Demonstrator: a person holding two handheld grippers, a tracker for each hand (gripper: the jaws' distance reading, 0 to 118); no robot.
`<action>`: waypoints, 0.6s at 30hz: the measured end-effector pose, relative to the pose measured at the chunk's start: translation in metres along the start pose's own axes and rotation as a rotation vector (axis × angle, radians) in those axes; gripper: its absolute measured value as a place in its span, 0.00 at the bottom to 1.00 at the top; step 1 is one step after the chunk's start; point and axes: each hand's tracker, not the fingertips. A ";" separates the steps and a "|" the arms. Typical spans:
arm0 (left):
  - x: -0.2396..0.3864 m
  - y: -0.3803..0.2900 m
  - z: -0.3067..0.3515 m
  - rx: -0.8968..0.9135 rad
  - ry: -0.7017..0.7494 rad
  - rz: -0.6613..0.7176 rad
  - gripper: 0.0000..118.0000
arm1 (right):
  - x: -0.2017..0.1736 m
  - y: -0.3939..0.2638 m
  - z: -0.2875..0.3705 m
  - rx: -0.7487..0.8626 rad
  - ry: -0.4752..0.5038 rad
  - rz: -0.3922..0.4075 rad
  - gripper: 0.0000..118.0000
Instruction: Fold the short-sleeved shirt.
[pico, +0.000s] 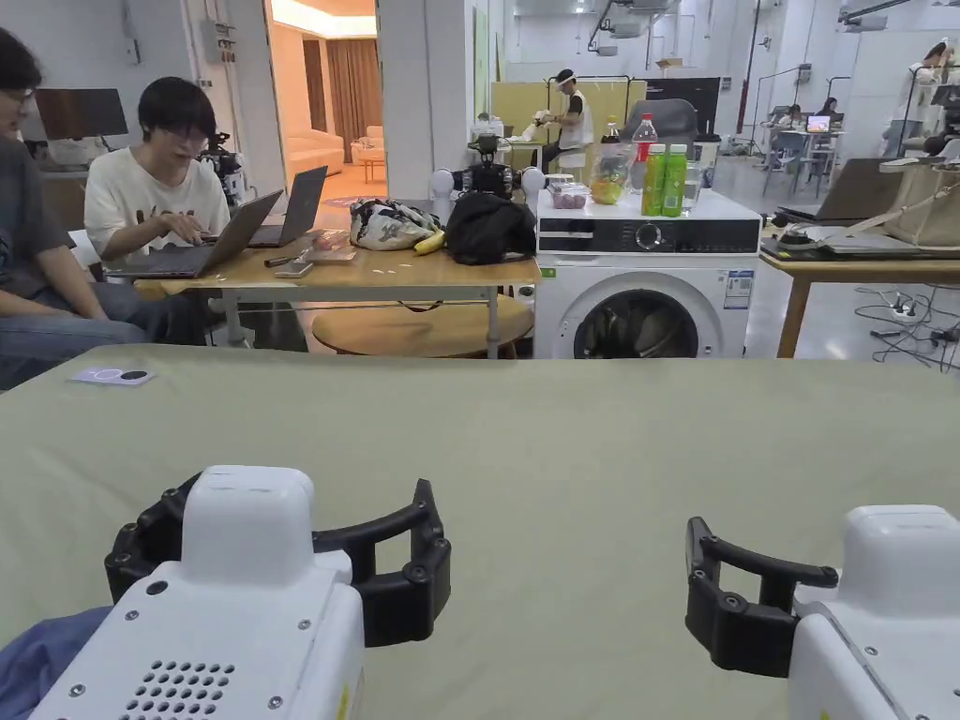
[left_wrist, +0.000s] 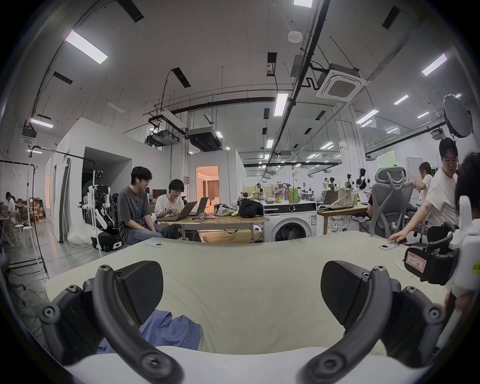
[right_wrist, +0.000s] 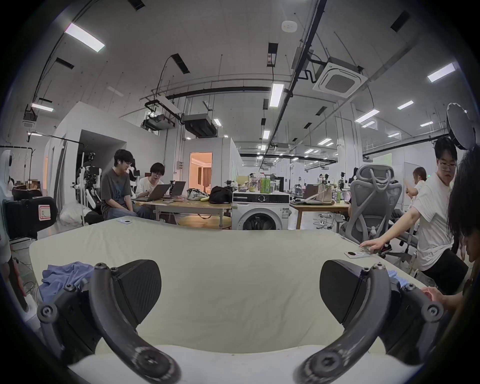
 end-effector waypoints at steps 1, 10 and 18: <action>0.000 0.000 0.000 0.002 -0.001 -0.002 1.00 | 0.000 0.000 0.000 0.001 -0.001 -0.002 1.00; -0.001 -0.002 -0.001 0.003 -0.008 -0.001 1.00 | 0.003 0.000 0.001 0.000 0.004 -0.007 1.00; -0.002 -0.001 0.000 0.005 -0.013 0.009 1.00 | 0.001 -0.001 0.002 0.002 0.007 -0.003 1.00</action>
